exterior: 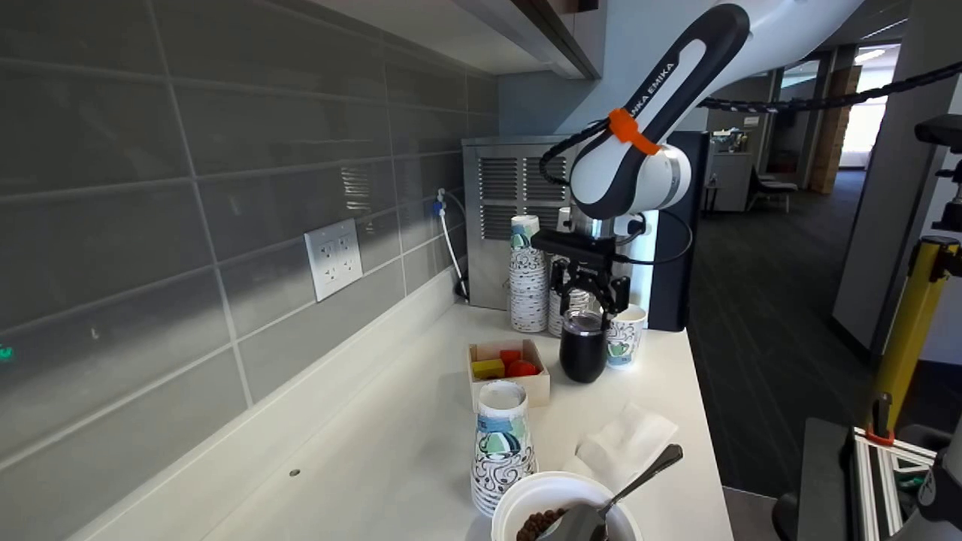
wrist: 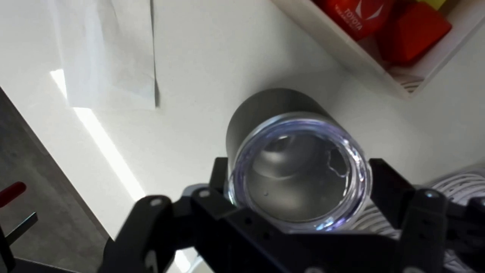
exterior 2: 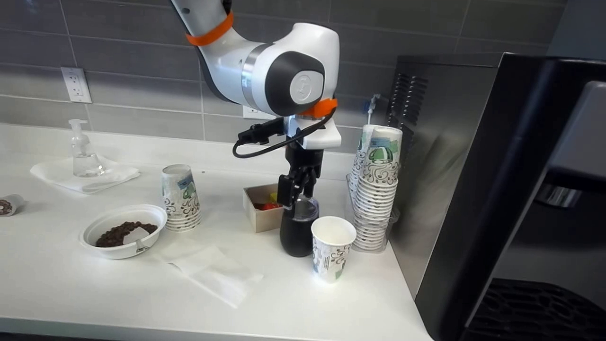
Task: Remove the lid from the coffee mug
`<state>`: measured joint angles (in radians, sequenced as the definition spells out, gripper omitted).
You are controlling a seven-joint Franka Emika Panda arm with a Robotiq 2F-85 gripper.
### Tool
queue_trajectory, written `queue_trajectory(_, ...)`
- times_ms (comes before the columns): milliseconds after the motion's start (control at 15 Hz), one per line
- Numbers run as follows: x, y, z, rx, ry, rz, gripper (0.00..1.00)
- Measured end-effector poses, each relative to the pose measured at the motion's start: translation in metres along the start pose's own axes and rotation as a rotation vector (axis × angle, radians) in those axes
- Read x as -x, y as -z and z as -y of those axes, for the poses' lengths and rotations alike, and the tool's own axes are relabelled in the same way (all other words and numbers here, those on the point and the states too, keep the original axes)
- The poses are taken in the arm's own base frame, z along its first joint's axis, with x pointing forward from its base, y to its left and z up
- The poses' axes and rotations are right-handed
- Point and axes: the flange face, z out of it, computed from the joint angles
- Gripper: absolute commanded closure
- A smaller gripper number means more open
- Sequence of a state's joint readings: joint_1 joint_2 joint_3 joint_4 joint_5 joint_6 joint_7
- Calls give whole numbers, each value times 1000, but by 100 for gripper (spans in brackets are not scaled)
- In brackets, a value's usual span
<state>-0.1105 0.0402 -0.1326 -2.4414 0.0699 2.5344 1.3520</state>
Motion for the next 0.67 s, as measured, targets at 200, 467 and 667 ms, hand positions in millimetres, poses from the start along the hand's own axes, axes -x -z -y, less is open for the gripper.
queue_trajectory(200,0,1,0,-3,-2,0,35)
queue_trajectory(467,-2,13,1,-27,-4,-3,35)
queue_trajectory(667,-3,29,2,-58,-6,-4,35)
